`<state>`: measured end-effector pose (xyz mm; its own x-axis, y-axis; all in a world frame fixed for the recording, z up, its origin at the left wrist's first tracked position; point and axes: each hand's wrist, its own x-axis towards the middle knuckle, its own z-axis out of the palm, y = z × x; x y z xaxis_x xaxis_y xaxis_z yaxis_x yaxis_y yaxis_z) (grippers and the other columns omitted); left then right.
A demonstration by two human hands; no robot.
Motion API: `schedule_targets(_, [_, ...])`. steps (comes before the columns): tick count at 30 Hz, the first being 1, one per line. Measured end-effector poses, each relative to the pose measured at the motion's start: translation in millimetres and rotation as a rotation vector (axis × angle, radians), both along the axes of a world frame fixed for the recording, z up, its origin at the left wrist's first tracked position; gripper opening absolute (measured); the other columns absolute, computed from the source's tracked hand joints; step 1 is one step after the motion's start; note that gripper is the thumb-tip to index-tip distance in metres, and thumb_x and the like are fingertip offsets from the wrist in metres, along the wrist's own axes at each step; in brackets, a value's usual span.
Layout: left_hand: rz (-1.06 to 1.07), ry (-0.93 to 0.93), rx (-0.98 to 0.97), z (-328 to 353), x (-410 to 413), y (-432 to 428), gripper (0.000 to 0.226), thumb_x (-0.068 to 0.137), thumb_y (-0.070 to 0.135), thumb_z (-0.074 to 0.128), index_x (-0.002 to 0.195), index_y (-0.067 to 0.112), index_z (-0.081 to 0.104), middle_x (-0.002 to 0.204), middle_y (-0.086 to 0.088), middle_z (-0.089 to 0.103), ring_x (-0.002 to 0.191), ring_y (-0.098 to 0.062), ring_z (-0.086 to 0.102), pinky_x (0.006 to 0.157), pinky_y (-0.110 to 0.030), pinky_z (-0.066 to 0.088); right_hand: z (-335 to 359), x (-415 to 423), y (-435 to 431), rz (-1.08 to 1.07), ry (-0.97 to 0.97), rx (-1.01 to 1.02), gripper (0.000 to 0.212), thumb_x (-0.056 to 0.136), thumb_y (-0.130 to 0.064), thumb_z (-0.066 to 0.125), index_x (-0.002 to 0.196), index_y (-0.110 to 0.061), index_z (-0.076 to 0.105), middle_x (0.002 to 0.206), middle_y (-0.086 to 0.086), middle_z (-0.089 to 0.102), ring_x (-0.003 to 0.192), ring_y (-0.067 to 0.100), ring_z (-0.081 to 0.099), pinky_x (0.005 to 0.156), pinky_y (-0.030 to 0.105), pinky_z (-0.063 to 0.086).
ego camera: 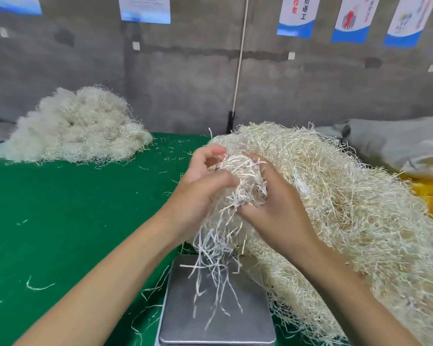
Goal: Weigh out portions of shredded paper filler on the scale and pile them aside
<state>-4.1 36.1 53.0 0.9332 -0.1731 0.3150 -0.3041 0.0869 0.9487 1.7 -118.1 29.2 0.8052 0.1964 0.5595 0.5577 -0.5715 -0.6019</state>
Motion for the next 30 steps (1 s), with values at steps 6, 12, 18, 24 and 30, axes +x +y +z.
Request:
schedule_targets(6, [0.086, -0.131, 0.296, -61, -7, 20, 0.099, 0.060, 0.077, 0.076, 0.139, 0.065, 0.018, 0.150, 0.027, 0.027, 0.137, 0.004, 0.032, 0.105, -0.034, 0.035, -30, -18, -5, -0.061, 0.150, 0.193, 0.019, 0.085, -0.002, 0.057, 0.083, -0.020, 0.051, 0.077, -0.011, 0.062, 0.051, -0.001, 0.046, 0.044, 0.017, 0.041])
schedule_targets(12, [-0.142, 0.009, 0.390, -101, 0, 33, 0.078, 0.070, 0.063, 0.078, 0.137, 0.054, 0.040, 0.130, 0.025, 0.058, 0.114, 0.000, 0.061, 0.093, -0.018, 0.050, -51, -19, -10, 0.178, 0.558, -0.041, 0.030, 0.082, -0.054, 0.068, 0.100, -0.032, 0.058, 0.103, -0.012, 0.061, 0.085, -0.004, 0.058, 0.083, 0.018, 0.051])
schedule_targets(18, [0.004, 0.050, 0.606, -101, 5, 48, 0.055, 0.070, 0.067, 0.072, 0.118, 0.067, 0.046, 0.137, 0.035, 0.043, 0.118, 0.020, 0.043, 0.082, 0.001, 0.031, -61, -23, -44, 0.183, 0.536, 0.024, 0.057, 0.060, -0.072, 0.061, 0.113, -0.069, 0.042, 0.106, -0.042, 0.052, 0.097, -0.024, 0.053, 0.070, 0.004, 0.046])
schedule_targets(24, [0.121, -0.051, 0.873, -121, -5, 53, 0.094, 0.056, 0.083, 0.068, 0.133, 0.071, 0.018, 0.121, 0.029, 0.039, 0.118, 0.000, 0.043, 0.095, -0.030, 0.036, -99, -19, -23, 0.260, 0.317, -0.342, 0.062, 0.086, -0.063, 0.060, 0.133, -0.074, 0.022, 0.135, -0.055, 0.016, 0.122, -0.033, 0.018, 0.107, 0.018, 0.021])
schedule_targets(30, [-0.187, -0.037, 0.685, -133, -6, 84, 0.073, 0.072, 0.057, 0.070, 0.139, 0.055, 0.040, 0.153, 0.034, 0.021, 0.143, 0.007, 0.018, 0.114, -0.036, 0.019, -117, -7, -20, 0.276, 0.229, -0.495, 0.056, 0.089, -0.053, 0.048, 0.142, -0.048, 0.032, 0.155, -0.017, 0.028, 0.144, 0.006, 0.020, 0.120, 0.043, 0.013])
